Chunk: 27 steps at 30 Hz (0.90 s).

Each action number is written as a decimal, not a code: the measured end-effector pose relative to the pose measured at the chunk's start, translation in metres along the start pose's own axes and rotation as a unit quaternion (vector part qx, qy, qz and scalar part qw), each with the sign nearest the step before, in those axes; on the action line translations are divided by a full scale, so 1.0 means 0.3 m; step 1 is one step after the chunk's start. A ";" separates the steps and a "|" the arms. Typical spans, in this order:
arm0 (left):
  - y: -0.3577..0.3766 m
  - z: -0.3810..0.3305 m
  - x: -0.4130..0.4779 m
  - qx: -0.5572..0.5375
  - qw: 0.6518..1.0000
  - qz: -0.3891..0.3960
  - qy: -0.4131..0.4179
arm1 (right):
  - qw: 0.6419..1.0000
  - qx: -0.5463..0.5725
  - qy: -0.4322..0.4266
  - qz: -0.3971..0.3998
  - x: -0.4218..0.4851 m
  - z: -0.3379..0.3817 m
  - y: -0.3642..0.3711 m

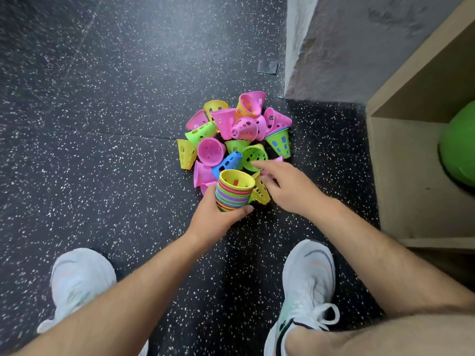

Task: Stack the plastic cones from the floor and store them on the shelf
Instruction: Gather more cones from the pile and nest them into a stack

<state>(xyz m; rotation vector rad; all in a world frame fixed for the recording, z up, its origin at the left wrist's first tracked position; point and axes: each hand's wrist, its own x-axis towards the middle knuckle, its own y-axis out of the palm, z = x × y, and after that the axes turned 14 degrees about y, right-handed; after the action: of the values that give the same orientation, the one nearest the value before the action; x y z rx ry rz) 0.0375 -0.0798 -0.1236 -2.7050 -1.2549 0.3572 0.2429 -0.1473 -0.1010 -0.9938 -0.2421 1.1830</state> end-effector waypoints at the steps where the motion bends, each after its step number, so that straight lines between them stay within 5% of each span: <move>1: 0.000 0.002 -0.001 0.001 1.000 0.004 -0.001 | 0.999 -0.035 -0.010 -0.001 0.014 -0.013 0.012; 10: -0.025 0.037 -0.044 0.008 0.999 0.003 -0.031 | 0.986 -0.163 -0.009 -0.031 0.027 -0.068 0.118; 27: 0.012 0.049 -0.088 0.036 0.998 0.043 -0.027 | 0.973 0.082 0.016 -0.214 -0.131 -0.004 -0.017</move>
<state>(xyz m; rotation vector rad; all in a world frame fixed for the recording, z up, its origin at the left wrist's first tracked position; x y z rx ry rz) 0.0196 -0.1020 -0.1345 -2.7102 -1.1179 0.4787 0.2309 -0.1817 -0.0852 -0.7661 -0.3103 0.7779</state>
